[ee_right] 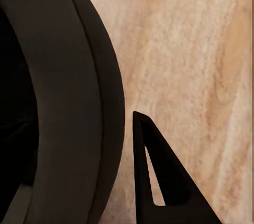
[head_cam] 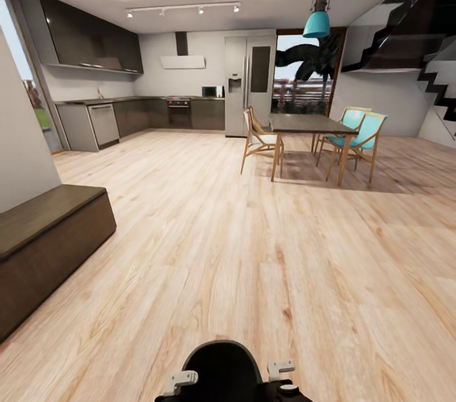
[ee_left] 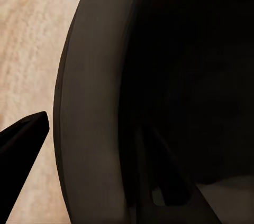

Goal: Place each of the two pumpkins and all three candles from the living room inside a cabinet in the living room (use any cabinet), then make sure every cabinet is closed, and position the cauldron so it is next to a table in the living room.

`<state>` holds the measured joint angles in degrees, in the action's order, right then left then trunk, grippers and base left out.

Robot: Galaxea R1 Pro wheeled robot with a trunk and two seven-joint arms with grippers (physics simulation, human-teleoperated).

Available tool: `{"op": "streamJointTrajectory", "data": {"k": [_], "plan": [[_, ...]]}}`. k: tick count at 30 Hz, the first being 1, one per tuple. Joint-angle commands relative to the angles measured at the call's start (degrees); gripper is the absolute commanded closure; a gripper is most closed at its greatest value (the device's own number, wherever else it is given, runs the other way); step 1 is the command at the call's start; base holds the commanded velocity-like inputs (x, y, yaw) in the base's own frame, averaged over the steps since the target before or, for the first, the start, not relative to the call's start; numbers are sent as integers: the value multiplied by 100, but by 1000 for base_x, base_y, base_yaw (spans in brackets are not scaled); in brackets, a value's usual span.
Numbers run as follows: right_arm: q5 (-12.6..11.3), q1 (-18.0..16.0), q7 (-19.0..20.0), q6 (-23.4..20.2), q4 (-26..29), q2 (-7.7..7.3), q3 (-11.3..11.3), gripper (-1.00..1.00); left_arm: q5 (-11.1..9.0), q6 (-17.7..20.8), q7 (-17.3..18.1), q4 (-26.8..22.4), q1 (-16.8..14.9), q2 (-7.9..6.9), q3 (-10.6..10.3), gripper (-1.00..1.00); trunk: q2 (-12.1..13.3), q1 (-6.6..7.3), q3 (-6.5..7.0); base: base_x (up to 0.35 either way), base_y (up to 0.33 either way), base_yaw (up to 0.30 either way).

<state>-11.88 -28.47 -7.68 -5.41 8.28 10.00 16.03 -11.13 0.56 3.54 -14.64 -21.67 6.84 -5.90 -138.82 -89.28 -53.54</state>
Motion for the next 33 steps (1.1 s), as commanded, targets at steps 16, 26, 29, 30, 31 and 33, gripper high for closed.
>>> {"op": "streamJointTrajectory", "data": {"k": [16,26,29,30,31,33], "plan": [[-33,-1,-41,-31,7,0,49,100,-56,17,-20,3,-4,1,-8,100,641,354,283,0,0,0],[-33,-1,-41,-31,7,0,49,100,-56,24,-11,13,-4,2,-8,100,1042,573,462,0,0,0],[-33,-1,-41,-31,7,0,49,100,-56,24,-15,14,-4,2,-8,100,1162,639,516,0,0,0],[-33,-1,-41,-31,7,0,49,100,-56,24,-17,14,-4,2,-8,100,1202,661,534,0,0,0],[-33,-1,-41,-31,7,0,49,100,-55,24,-18,14,-4,-2,-8,100,1242,683,552,0,0,0],[-33,-1,-41,-31,7,0,49,100,-56,24,-18,14,-4,1,-8,100,1322,727,588,0,0,0]]}}
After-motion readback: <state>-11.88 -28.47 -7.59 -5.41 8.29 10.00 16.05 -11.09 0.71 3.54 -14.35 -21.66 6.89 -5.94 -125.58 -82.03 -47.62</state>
